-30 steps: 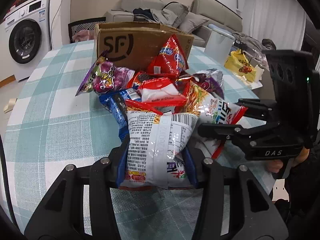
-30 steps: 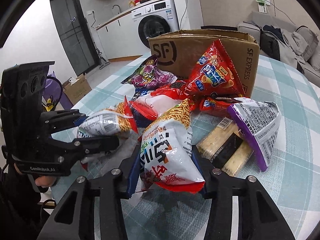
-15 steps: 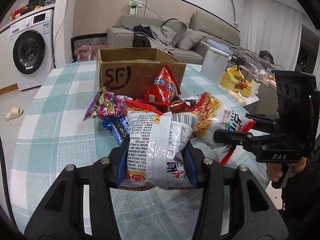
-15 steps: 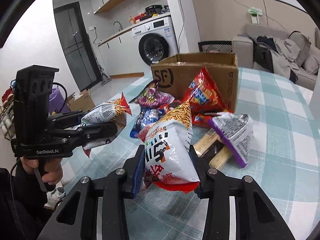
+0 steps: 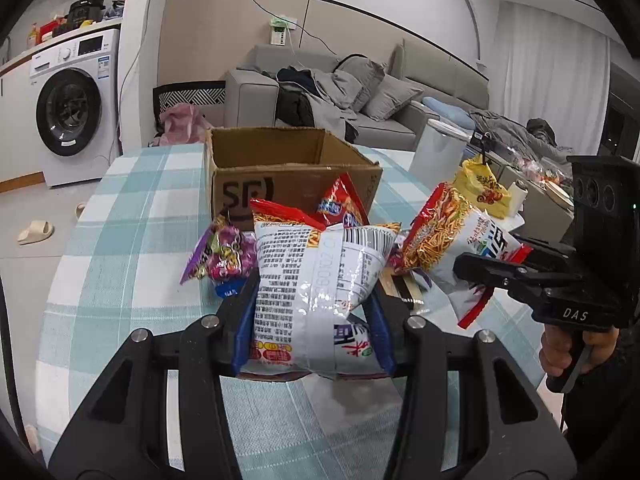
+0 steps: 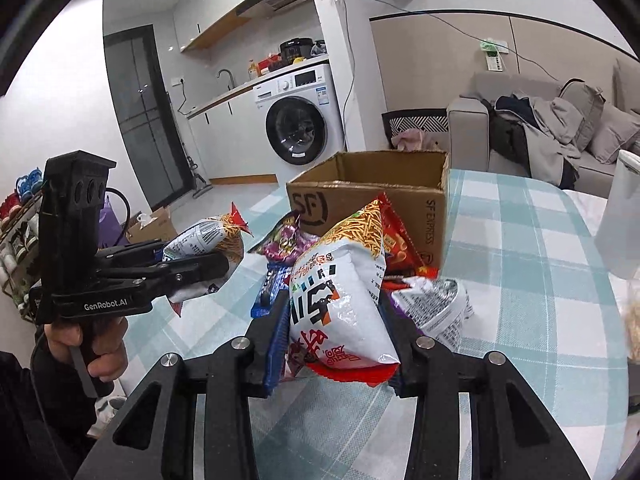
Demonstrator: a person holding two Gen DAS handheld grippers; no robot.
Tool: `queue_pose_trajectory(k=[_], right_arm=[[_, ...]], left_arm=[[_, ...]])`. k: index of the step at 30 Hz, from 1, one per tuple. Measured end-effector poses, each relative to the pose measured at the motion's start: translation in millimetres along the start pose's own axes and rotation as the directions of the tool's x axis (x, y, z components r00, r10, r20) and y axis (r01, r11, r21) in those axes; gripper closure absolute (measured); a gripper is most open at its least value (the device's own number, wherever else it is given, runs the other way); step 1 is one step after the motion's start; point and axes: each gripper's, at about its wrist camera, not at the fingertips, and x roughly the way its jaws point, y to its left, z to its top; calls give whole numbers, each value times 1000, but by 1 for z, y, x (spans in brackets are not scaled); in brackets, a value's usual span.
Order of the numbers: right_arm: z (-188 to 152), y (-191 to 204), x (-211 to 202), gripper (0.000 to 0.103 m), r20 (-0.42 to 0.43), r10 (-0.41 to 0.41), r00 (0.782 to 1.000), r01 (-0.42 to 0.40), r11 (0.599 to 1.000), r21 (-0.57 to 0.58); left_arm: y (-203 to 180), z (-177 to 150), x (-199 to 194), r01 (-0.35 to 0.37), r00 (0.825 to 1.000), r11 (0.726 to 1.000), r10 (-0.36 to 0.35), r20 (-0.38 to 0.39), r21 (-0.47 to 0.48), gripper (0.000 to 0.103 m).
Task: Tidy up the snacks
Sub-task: 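Lift both held white bags and carry them over the cardboard box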
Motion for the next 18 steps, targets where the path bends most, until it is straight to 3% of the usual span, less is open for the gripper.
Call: queue_pose_trajectory(k=[18], right_arm=[[70, -14, 17, 62, 46, -27, 999, 25, 999, 48]], left_arm=[[5, 72, 21, -104, 993, 994, 105, 54, -15, 58]])
